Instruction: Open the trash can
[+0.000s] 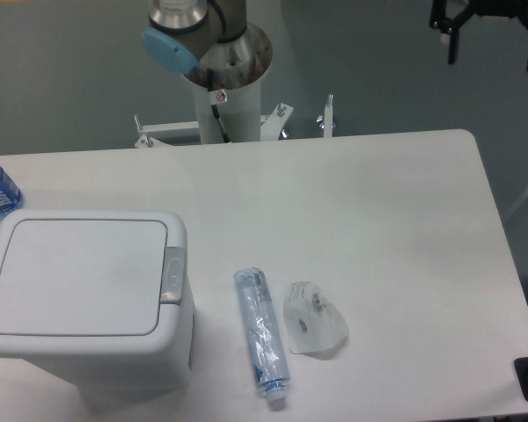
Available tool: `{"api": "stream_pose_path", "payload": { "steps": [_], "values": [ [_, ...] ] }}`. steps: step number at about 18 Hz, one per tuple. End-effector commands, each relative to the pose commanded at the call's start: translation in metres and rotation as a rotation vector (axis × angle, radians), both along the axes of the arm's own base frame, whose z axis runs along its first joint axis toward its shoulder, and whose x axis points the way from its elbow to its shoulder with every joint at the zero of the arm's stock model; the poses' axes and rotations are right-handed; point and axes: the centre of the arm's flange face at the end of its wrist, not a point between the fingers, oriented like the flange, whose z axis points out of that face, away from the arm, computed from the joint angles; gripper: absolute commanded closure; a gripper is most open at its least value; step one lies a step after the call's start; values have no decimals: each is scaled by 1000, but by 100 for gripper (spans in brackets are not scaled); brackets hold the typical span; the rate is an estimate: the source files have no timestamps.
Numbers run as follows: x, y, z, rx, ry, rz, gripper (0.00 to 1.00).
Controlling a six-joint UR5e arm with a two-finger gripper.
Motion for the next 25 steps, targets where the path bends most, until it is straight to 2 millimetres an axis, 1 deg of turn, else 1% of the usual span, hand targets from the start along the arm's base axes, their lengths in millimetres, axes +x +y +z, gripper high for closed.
{"api": "stream_pose_path", "payload": {
  "steps": [5, 7, 8, 9, 11, 13, 15, 16, 17, 20, 22, 23, 24, 25],
  "values": [
    [-2, -1, -3, -25, -3, 12, 0],
    [1, 6, -5, -14, -18, 31, 0],
    [5, 17, -6, 6, -38, 63, 0],
    [5, 33, -10, 32, -61, 111, 0],
    [15, 81, -15, 91, -69, 180, 0],
    [27, 115, -23, 144, -122, 273, 0],
    [46, 154, -36, 171, -199, 335, 0],
    [55, 170, -41, 179, -237, 369, 0],
    [62, 182, -46, 189, -272, 411, 0],
    [91, 219, -60, 206, -383, 513, 0],
    [108, 246, -75, 223, -490, 565, 0],
    [111, 256, -84, 231, -546, 592, 0],
    [111, 261, -90, 240, -581, 614, 0],
    [114, 271, -96, 247, -601, 617, 0]
  ]
}}
